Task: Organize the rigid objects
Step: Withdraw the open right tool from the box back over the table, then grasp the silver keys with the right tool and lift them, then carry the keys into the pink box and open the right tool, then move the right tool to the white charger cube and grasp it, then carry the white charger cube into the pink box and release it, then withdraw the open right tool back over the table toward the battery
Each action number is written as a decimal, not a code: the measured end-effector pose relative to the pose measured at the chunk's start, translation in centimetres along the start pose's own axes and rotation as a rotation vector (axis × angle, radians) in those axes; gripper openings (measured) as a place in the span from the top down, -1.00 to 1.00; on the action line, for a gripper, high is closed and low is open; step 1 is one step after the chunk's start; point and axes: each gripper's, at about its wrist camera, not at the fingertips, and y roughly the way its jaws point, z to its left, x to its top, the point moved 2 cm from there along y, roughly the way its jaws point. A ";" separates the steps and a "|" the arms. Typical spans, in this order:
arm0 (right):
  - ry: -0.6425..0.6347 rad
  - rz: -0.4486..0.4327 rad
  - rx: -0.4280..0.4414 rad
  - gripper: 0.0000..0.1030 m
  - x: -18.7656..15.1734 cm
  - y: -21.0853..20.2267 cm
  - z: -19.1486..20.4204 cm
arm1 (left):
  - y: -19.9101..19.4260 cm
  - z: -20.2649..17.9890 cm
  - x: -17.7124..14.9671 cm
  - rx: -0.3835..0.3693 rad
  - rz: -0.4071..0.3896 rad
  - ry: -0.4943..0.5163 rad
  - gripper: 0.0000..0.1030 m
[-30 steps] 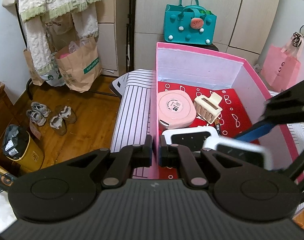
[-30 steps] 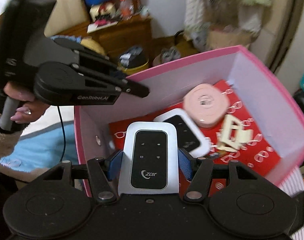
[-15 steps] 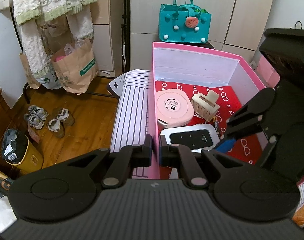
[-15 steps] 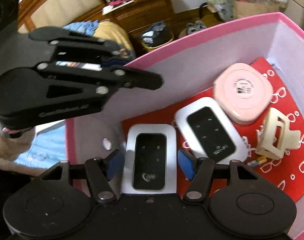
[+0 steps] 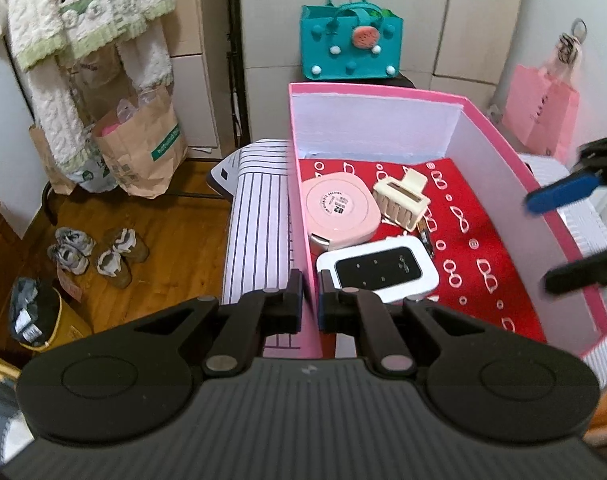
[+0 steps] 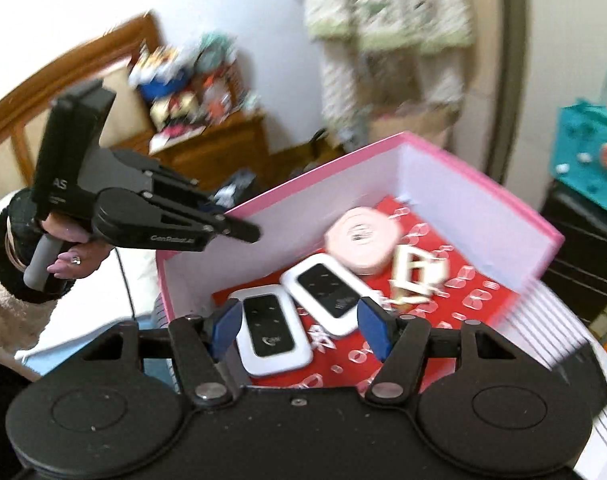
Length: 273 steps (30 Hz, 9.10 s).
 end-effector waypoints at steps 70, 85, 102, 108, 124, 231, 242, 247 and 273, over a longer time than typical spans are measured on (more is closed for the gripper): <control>0.494 -0.170 -0.308 0.90 -15.6 -6.5 -3.0 | -2.5 -0.5 -0.4 -0.036 0.156 0.156 0.82; 0.240 -0.351 -0.183 0.90 -4.9 -9.1 -0.8 | -2.5 -0.3 -0.5 -0.052 0.164 0.127 0.82; 0.151 -0.093 -0.094 0.90 -2.3 2.8 -0.2 | -2.4 -0.1 -0.5 -0.045 0.164 0.115 0.82; 0.151 0.000 -0.043 0.78 -2.6 4.5 -0.7 | -2.5 -0.2 -0.6 -0.037 0.152 0.097 0.82; 0.411 -0.210 -0.235 0.65 -9.4 -6.8 -7.2 | -2.4 -0.1 -0.7 -0.038 0.139 0.065 0.82; -0.153 0.303 -0.235 0.13 0.1 8.6 -0.5 | -2.8 0.7 -1.0 -0.084 0.098 0.032 0.82; 0.012 0.050 -0.199 0.03 1.3 1.8 -2.4 | -2.8 0.9 -1.0 -0.097 0.099 0.026 0.82; 0.071 -0.066 -0.295 -0.01 -0.5 -3.1 -4.2 | -2.8 1.1 -1.0 -0.109 0.098 0.004 0.82; 0.580 -0.098 -0.303 0.18 -18.4 -3.3 -9.2 | -2.4 1.3 -0.6 -0.108 0.123 -0.002 0.82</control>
